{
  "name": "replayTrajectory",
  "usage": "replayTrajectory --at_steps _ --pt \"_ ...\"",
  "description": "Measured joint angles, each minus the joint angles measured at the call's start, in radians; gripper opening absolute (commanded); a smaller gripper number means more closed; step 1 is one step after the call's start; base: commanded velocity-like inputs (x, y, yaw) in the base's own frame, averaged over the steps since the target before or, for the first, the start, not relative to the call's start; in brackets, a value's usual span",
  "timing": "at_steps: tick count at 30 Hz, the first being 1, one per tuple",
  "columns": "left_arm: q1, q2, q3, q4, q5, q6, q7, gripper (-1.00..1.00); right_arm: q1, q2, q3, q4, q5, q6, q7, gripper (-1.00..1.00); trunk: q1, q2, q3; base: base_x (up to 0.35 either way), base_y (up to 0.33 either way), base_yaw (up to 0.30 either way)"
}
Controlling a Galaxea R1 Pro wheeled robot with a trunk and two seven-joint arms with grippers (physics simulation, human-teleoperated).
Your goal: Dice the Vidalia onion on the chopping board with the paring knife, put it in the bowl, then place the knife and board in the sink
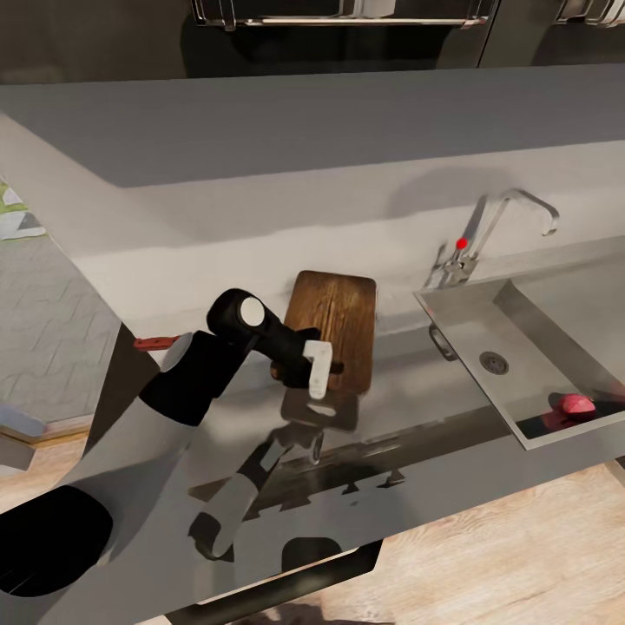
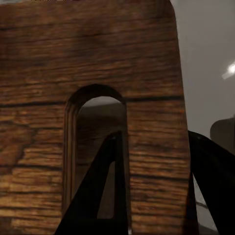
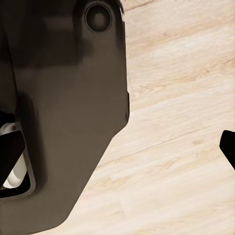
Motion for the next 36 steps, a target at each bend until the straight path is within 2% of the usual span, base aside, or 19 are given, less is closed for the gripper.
replayTrajectory --at_steps 1,4,8,18,21,22,24,33,36 --pt "0.000 0.003 -0.001 -0.004 0.000 0.025 0.001 -1.00 0.000 0.000 0.000 0.000 0.000 0.000 0.000 1.00 0.000 0.000 0.000 0.000 0.000 0.000" --pt "0.000 0.006 -0.002 -0.008 0.001 0.046 0.001 -1.00 0.000 0.000 0.000 0.000 0.000 -0.001 0.000 1.00 0.000 0.000 0.000 0.000 0.000 0.000" --pt "0.000 0.008 -0.002 -0.010 0.001 0.055 0.001 -1.00 0.000 0.000 0.000 0.000 -0.001 -0.005 0.000 1.00 0.000 0.000 0.004 -0.050 -0.046 0.000" --pt "0.000 0.022 -0.002 -0.032 0.002 0.097 0.001 -1.00 0.000 0.000 0.000 0.000 -0.001 -0.006 0.000 1.00 0.000 0.000 0.020 -0.230 -0.174 0.011" --pt "0.000 0.023 -0.002 -0.045 0.002 0.135 0.002 -1.00 0.000 0.000 0.000 0.000 0.000 -0.006 0.000 1.00 0.000 0.000 0.024 -0.255 -0.217 0.171" --pt "0.000 0.024 -0.002 -0.055 0.000 0.180 0.004 -1.00 0.000 0.000 0.000 0.000 0.000 -0.006 0.000 1.00 0.000 0.000 0.026 -0.249 -0.229 0.204" --pt "0.000 0.024 -0.002 -0.064 0.001 0.207 0.006 -1.00 0.000 0.000 0.000 0.000 0.000 -0.006 -0.001 1.00 0.000 0.000 0.028 -0.198 -0.254 0.212" --pt "0.000 0.034 -0.001 -0.060 -0.001 0.260 0.009 -1.00 0.000 0.000 0.000 0.000 0.001 -0.006 0.000 1.00 0.000 0.000 0.038 -0.021 -0.312 0.221" --pt "0.000 0.044 -0.001 -0.056 -0.001 0.277 0.030 -1.00 0.000 0.000 0.000 0.000 0.001 -0.006 0.000 1.00 0.000 0.000 0.042 -0.001 -0.315 0.222"
